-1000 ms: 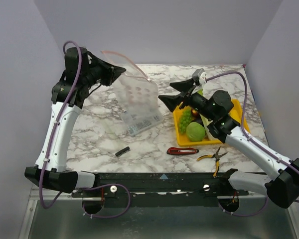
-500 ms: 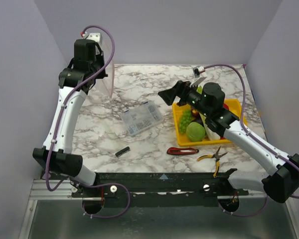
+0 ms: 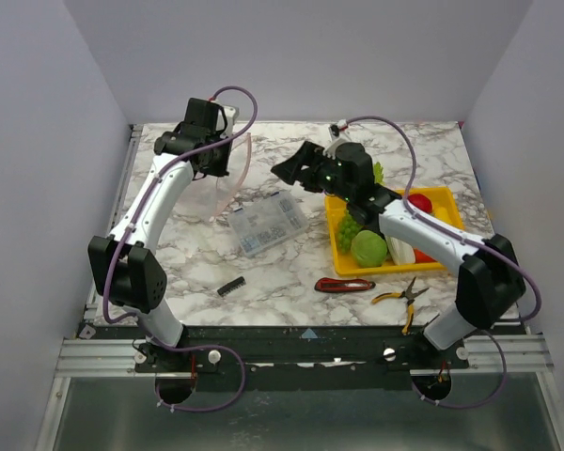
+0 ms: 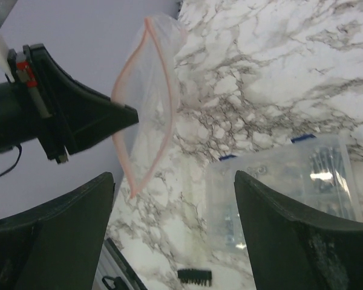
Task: Place the food in the zip-top bag and seal the zipper
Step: Adjust the zipper food storage bag at the center of the board.
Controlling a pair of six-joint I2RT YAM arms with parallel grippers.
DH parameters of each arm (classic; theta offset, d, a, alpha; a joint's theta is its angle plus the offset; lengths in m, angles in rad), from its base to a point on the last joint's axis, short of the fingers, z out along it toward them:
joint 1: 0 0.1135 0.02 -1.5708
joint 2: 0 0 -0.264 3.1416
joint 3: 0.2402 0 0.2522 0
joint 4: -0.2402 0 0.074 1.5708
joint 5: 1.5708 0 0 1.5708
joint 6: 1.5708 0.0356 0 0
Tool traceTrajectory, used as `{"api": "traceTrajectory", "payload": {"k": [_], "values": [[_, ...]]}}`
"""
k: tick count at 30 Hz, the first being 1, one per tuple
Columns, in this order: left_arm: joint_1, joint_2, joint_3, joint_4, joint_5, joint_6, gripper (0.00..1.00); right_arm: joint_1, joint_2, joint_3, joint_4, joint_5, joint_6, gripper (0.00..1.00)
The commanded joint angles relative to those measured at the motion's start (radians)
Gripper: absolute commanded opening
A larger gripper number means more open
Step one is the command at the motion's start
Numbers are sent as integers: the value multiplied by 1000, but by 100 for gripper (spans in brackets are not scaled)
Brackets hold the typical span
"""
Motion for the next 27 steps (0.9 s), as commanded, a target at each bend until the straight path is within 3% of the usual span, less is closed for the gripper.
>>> {"api": "traceTrajectory", "payload": {"k": [1, 5, 8, 18, 24, 27], "values": [[-21, -23, 27, 7, 98, -22, 0, 60, 114, 148, 48, 115, 6, 83], [-50, -30, 19, 3, 107, -31, 0, 91, 205, 209, 48, 209, 81, 77], [-68, -30, 19, 3, 95, -51, 0, 120, 265, 241, 61, 236, 56, 64], [-82, -119, -73, 35, 75, -98, 0, 161, 274, 227, -15, 390, -5, 58], [-105, -175, -148, 64, 47, -86, 0, 168, 258, 204, -21, 385, -2, 58], [-121, -174, -171, 73, 27, -77, 0, 183, 266, 207, 5, 362, 6, 45]]}}
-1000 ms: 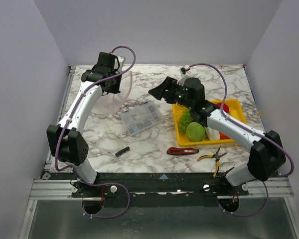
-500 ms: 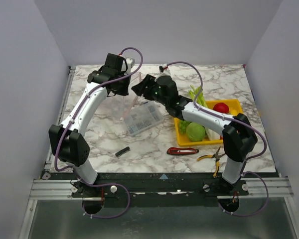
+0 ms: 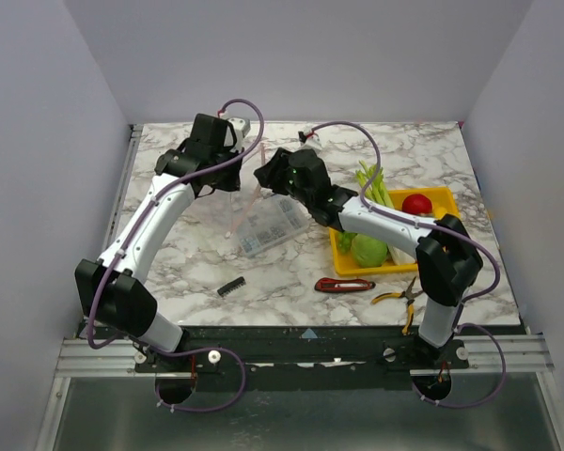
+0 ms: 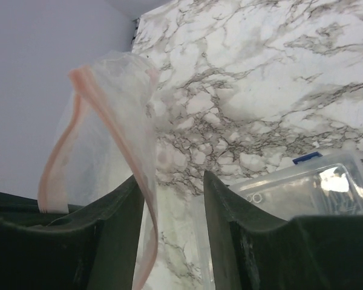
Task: Place the food in the zip-top bag and seal the zipper
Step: Adjust the zipper food storage bag at the center of the board.
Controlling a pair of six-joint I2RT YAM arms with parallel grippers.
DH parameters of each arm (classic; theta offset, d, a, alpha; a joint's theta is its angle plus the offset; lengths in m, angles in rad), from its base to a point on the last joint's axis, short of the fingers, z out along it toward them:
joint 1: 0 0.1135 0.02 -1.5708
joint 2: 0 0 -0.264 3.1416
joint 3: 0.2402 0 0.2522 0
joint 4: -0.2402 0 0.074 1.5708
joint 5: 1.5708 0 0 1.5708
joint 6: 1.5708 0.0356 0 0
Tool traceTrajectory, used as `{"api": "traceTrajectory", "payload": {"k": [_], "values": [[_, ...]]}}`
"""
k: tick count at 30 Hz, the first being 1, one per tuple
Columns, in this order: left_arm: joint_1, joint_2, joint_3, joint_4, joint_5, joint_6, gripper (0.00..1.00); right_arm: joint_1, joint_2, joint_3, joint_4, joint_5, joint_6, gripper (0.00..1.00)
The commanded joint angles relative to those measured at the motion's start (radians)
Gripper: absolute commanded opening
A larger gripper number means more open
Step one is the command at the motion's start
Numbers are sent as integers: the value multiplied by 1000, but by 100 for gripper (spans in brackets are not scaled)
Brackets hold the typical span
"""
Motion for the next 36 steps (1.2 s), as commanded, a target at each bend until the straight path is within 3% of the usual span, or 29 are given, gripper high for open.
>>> {"api": "traceTrajectory", "payload": {"k": [1, 4, 12, 16, 24, 30, 32, 33, 34, 36], "values": [[-27, -20, -40, 44, -47, 15, 0, 31, -16, -5, 1, 18, 5, 39], [-41, -23, -63, 44, -120, 24, 3, 34, -4, 35, -47, 19, 78, 3], [-75, -77, -93, 74, -213, 42, 36, 34, -53, 59, -171, 127, 246, 0], [-82, -99, -102, 83, -203, 56, 41, 34, -74, 55, -195, 136, 285, 0], [-84, -121, -108, 89, -170, 76, 30, 34, -55, 84, -189, 73, 311, 0], [-84, -146, -131, 115, -218, 80, 0, 34, -69, 65, -183, 52, 299, 0], [-84, -162, -138, 123, -229, 74, 0, 35, -76, 60, -182, 46, 247, 0], [-84, -172, -146, 132, -231, 73, 0, 34, -77, 60, -154, 32, 184, 4], [-84, -176, -150, 138, -241, 72, 0, 32, -79, 65, -148, 6, 109, 16], [-84, -178, -151, 139, -270, 63, 0, 33, -87, 79, -168, -33, -44, 51]]}}
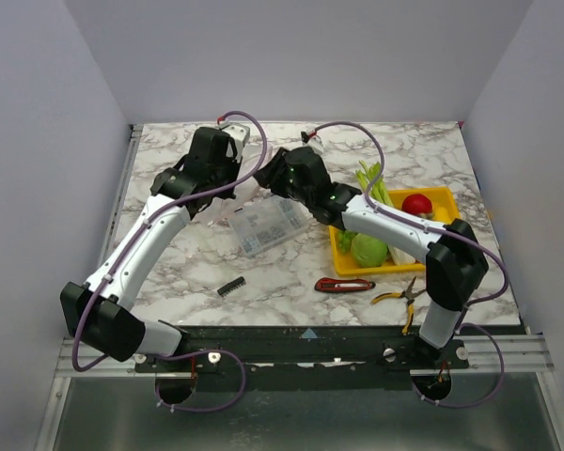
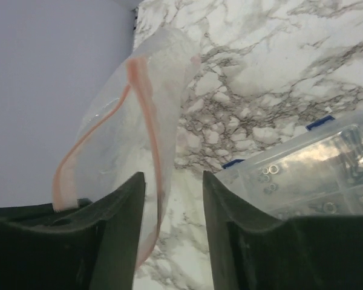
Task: Place the food in the zip-top bag and seal the zipper
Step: Adjust the zipper food storage bag at the center of the board, then pick up the fake vegetable from the bin.
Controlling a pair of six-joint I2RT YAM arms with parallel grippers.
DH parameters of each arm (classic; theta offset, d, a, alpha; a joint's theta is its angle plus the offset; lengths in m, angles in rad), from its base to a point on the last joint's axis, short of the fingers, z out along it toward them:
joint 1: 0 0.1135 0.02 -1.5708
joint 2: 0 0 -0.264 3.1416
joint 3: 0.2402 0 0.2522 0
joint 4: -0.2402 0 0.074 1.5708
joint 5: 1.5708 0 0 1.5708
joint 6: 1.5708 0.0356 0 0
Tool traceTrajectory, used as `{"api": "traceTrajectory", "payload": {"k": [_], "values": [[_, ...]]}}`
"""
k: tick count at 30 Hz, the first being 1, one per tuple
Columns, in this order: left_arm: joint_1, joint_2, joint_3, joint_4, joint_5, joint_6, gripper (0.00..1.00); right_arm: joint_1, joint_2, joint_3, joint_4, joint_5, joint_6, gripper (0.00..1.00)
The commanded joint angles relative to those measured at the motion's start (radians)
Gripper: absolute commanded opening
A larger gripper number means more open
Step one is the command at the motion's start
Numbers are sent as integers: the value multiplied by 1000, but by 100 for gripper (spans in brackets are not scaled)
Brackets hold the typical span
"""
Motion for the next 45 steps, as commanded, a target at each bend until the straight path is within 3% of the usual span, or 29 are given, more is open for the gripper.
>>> {"api": "traceTrajectory", "payload": {"k": [1, 2, 6, 13, 18, 24, 29, 35, 40, 45], "values": [[-5, -42, -11, 39, -84, -10, 0, 3, -57, 33, -31, -78, -321, 62], [-4, -39, -7, 35, -93, -17, 0, 4, -68, 40, -66, -71, -372, 72], [-5, -13, 27, 2, -112, -45, 0, 2, -153, 28, -168, -41, -544, 87], [-3, -21, 29, 2, -117, -63, 0, -22, -338, -104, -297, 134, -744, 96], [-2, -20, 27, 7, -118, -63, 0, -143, -403, -195, -386, 229, -812, 98], [0, -18, 34, 1, -83, -72, 0, -266, -373, -273, -365, 301, -911, 100], [1, -9, 43, -10, -64, -73, 0, -290, -283, -248, -339, 291, -945, 100], [1, -13, 32, 0, -71, -65, 0, -298, -158, -184, -326, 471, -980, 100], [3, -15, 29, 5, -73, -67, 0, -317, -72, -140, -301, 520, -1036, 100], [4, -12, 29, 3, -73, -66, 0, -343, -4, -125, -261, 496, -1030, 99]]}}
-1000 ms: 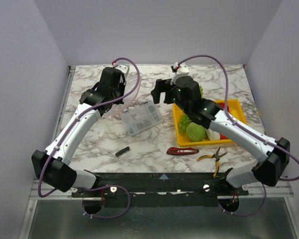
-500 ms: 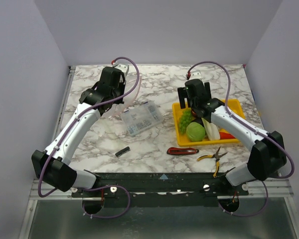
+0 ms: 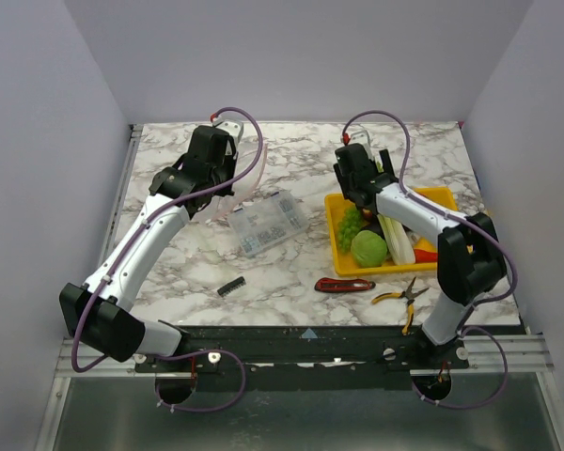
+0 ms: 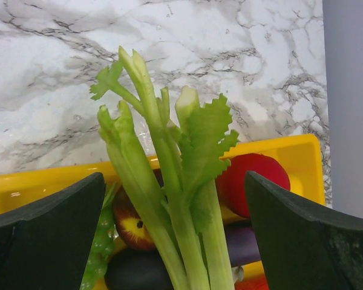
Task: Place the food in the zip-top bag and seal the zipper
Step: Pick up the fake vegetable from the bin.
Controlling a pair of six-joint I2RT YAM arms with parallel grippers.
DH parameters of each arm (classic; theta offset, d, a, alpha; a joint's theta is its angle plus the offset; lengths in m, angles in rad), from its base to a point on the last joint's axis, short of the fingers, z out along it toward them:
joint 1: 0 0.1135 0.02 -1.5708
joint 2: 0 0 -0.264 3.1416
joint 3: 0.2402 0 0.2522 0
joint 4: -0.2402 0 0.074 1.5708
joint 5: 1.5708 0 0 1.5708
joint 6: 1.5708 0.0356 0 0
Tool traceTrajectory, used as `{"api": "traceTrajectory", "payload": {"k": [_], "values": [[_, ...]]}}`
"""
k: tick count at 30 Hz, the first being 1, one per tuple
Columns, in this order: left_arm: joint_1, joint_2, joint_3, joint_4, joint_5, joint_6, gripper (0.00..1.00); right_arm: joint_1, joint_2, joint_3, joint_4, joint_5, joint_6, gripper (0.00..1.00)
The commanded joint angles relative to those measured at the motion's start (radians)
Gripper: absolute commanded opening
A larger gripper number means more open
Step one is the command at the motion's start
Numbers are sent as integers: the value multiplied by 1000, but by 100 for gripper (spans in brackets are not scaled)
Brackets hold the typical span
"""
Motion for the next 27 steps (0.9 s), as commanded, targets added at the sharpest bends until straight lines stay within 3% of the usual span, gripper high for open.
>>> {"api": "traceTrajectory", "payload": {"k": [1, 5, 15, 22, 27], "values": [[4, 3, 18, 7, 11, -2, 0, -22, 64, 36, 58, 35, -17, 99], [7, 3, 16, 7, 9, -1, 0, -27, 122, 55, 62, 53, 0, 93], [15, 7, 21, 4, 29, -8, 0, -30, 140, 26, 131, 69, 31, 51], [16, -6, 12, 10, 26, -45, 0, -28, 3, -59, 214, -32, -11, 4], [19, -18, -2, -45, -36, -143, 0, -28, -167, -137, 334, -89, -68, 0]]}}
